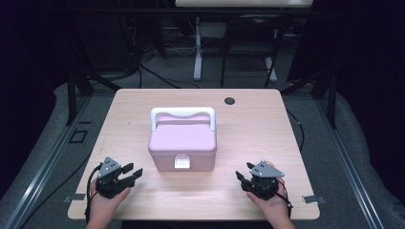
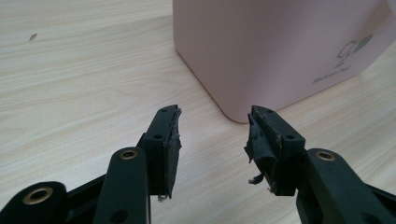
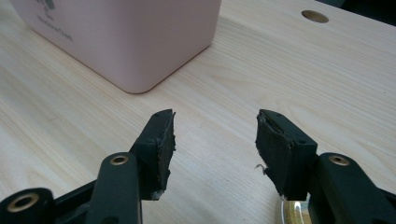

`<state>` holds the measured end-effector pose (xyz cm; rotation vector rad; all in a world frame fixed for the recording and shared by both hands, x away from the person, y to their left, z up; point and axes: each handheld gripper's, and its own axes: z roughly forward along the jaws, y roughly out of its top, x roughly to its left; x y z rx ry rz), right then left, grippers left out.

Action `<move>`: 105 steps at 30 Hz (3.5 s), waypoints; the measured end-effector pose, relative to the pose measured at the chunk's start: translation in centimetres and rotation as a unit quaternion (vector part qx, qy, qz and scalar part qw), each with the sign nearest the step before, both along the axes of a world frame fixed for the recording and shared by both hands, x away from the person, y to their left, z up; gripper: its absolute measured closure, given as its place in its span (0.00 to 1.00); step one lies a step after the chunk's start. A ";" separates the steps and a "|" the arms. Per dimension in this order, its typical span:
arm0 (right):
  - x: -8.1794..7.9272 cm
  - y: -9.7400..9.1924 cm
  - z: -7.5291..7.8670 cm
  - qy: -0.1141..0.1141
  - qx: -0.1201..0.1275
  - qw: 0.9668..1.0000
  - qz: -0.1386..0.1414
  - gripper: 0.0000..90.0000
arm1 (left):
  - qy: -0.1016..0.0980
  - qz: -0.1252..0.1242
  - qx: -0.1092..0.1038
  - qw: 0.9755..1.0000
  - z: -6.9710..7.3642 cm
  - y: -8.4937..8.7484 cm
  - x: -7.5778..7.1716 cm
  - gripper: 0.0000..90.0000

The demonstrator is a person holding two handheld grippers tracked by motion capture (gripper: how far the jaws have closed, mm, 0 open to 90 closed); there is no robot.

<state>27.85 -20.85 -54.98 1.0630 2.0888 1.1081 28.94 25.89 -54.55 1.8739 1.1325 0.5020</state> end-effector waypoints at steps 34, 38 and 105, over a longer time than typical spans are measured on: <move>2.7 1.6 2.1 0.061 0.035 0.997 0.017 0.88 | 0.023 -0.018 -0.038 0.999 1.8 -1.4 3.2 0.96; 4.0 2.1 2.3 0.060 0.055 0.997 0.012 0.97 | 0.021 -0.016 -0.037 0.999 1.9 -2.1 4.2 1.00; 7.0 5.9 1.1 0.054 0.064 0.996 -0.031 1.00 | 0.029 -0.014 -0.052 0.998 1.3 -5.1 5.6 1.00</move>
